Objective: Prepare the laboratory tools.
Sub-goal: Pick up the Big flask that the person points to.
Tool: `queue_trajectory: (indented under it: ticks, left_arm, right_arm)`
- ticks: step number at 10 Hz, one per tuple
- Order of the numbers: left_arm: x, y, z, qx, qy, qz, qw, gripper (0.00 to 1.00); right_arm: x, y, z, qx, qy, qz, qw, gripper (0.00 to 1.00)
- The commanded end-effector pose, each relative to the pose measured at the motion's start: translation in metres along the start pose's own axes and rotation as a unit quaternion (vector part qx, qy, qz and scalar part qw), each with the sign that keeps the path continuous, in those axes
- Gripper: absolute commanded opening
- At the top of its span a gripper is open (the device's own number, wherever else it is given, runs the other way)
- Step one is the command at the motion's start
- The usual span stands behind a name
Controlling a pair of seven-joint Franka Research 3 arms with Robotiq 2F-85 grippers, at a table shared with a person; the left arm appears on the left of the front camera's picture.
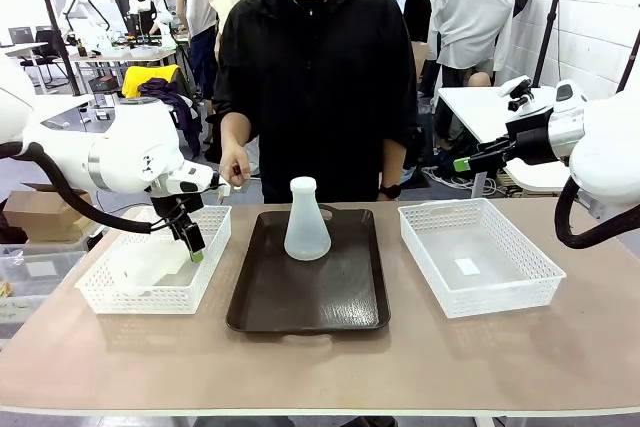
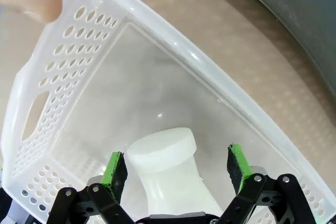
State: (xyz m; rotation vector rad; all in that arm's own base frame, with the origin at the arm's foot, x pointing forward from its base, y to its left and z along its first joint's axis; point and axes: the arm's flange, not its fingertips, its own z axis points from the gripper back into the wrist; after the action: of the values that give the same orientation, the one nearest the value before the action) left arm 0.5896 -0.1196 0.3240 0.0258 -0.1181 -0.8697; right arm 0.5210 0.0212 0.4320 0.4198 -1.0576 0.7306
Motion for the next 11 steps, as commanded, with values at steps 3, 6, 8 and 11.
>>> queue_trajectory:
  ticks: [3,6,8,11]
  left_arm:
    - [-0.0002,0.0029,-0.0002,0.003,-0.008,0.003,1.0,0.8]
    - [0.0023,0.0013,-0.0004,0.008,-0.007,0.003,1.0,0.25]
    - [0.0043,0.001,-0.0016,0.013,-0.004,0.0,1.0,0.0]
    - [0.0032,0.001,-0.0018,0.017,0.0,0.0,1.0,0.0]
  right_arm:
    - [0.0021,-0.0001,-0.0004,0.0,0.004,-0.003,1.0,1.0]
    - [0.0021,-0.0001,-0.0004,0.0,0.004,-0.003,1.0,1.0]
    - [0.0021,-0.0001,-0.0004,0.0,0.004,-0.003,1.0,1.0]
    - [0.0021,-0.0001,-0.0004,0.0,0.004,-0.003,1.0,1.0]
